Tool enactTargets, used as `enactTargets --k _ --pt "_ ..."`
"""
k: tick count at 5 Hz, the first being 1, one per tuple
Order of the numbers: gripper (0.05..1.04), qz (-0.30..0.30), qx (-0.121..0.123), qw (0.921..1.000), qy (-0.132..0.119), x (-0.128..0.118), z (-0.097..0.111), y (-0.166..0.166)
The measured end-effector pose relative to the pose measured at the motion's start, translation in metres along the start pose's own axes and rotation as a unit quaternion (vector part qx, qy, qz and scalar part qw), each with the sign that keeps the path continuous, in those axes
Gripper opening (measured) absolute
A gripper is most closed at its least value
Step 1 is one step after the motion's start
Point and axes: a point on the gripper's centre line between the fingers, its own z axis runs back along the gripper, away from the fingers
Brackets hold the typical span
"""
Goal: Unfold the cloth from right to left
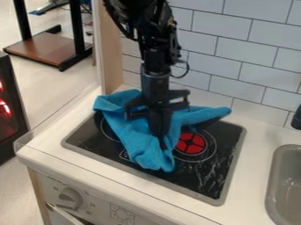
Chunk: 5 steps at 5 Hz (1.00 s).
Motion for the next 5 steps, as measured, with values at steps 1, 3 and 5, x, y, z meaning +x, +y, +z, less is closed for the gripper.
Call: enactTargets --k 1,3,5 --pt "0.049 0.019 -0.004 0.9998 -0.01 0.012 0.011 0.015" --pt "0.049 0.045 0.015 0.9988 -0.012 0.032 0.016 0.052" --pt "0.049 0.072 0.03 0.9969 -0.01 0.045 0.02 0.111"
